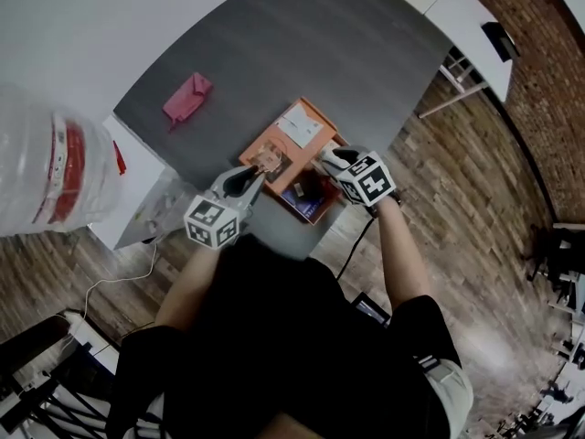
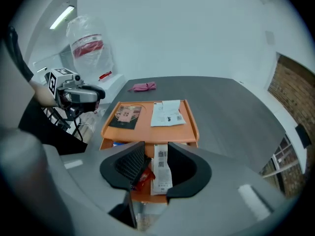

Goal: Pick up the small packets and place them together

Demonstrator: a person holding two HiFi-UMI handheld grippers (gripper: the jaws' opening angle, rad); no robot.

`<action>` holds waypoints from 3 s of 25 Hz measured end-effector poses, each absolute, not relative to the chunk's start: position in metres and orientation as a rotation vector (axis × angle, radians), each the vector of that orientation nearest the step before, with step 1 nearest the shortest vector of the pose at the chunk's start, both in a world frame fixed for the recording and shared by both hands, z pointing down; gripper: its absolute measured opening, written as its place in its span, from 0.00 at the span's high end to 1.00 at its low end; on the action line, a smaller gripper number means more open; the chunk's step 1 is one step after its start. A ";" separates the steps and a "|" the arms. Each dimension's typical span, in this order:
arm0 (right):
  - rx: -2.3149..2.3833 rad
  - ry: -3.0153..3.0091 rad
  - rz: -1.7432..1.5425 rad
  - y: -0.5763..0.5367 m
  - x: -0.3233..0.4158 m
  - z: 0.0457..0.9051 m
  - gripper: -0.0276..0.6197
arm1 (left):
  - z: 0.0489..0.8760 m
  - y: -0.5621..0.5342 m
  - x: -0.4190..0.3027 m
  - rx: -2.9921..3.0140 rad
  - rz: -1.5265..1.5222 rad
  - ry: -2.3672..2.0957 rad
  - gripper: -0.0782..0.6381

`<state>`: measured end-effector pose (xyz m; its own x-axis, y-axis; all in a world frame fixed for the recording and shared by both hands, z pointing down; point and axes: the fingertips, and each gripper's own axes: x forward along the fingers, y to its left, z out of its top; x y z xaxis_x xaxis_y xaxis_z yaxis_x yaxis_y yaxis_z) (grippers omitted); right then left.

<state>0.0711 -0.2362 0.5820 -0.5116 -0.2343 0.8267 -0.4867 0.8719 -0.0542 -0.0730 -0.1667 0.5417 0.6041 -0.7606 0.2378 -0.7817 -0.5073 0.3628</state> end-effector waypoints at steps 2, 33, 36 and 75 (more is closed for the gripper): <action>0.531 -2.109 0.370 -0.230 0.079 0.588 0.73 | 0.542 -0.168 -0.068 2.409 0.071 -1.208 0.79; 0.359 -1.773 0.550 -0.187 0.063 0.676 0.56 | 0.556 -0.168 -0.082 2.337 0.050 -1.208 0.79; 0.354 -1.721 0.541 -0.184 0.066 0.681 0.55 | 0.558 -0.170 -0.085 2.333 0.047 -1.205 0.79; 0.495 -1.997 0.396 -0.182 0.075 0.596 0.95 | 0.553 -0.184 -0.053 2.437 0.125 -1.061 0.79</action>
<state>0.0749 -0.1816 0.5957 -0.4168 -0.1740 0.8922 -0.5016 0.8626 -0.0661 -0.0533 -0.1844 0.5530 0.6957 -0.6674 0.2656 -0.7109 -0.5865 0.3882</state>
